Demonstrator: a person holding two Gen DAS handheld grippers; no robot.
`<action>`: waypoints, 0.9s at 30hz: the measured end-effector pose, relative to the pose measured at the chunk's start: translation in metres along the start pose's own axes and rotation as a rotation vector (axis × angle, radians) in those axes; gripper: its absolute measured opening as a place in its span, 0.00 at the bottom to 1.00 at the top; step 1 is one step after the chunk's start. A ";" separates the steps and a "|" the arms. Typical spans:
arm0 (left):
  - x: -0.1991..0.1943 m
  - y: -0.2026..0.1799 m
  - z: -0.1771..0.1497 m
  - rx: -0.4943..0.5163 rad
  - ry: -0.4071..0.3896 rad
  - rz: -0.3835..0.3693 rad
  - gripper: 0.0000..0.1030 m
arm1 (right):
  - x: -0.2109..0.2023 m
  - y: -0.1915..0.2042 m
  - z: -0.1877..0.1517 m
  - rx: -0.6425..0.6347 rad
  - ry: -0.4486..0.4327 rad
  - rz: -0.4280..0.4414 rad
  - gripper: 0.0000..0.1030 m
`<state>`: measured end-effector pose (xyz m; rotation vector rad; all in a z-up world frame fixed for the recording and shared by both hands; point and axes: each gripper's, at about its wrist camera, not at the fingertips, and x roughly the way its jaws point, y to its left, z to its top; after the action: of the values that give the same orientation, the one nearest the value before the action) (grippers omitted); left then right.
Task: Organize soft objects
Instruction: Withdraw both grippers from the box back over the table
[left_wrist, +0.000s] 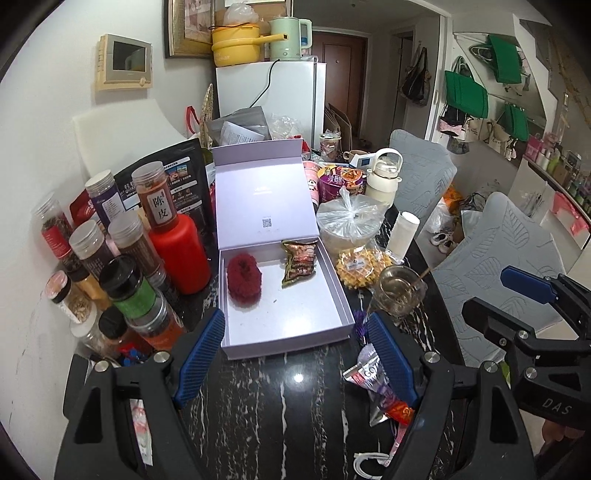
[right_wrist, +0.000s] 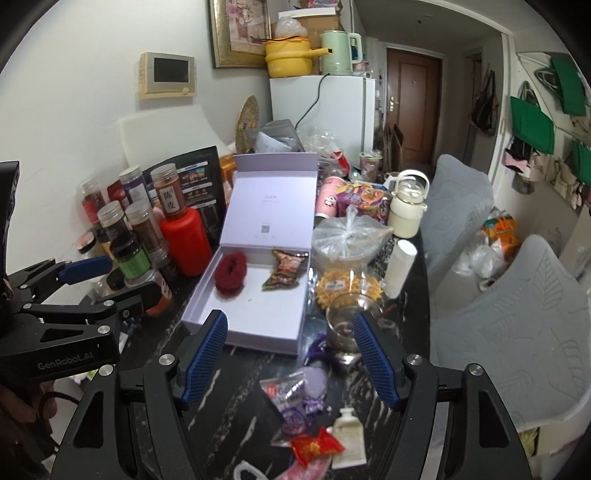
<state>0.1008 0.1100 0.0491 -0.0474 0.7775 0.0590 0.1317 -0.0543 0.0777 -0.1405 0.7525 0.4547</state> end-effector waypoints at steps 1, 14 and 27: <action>-0.004 -0.004 -0.004 0.000 0.000 0.005 0.78 | -0.003 -0.001 -0.004 0.001 0.000 0.001 0.70; -0.030 -0.038 -0.050 0.012 0.018 -0.008 0.78 | -0.039 -0.018 -0.048 -0.004 0.012 0.011 0.71; -0.017 -0.062 -0.109 0.018 0.121 -0.077 0.78 | -0.036 -0.029 -0.100 0.005 0.111 0.036 0.72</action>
<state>0.0165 0.0404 -0.0152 -0.0639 0.8961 -0.0242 0.0585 -0.1213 0.0289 -0.1485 0.8662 0.4815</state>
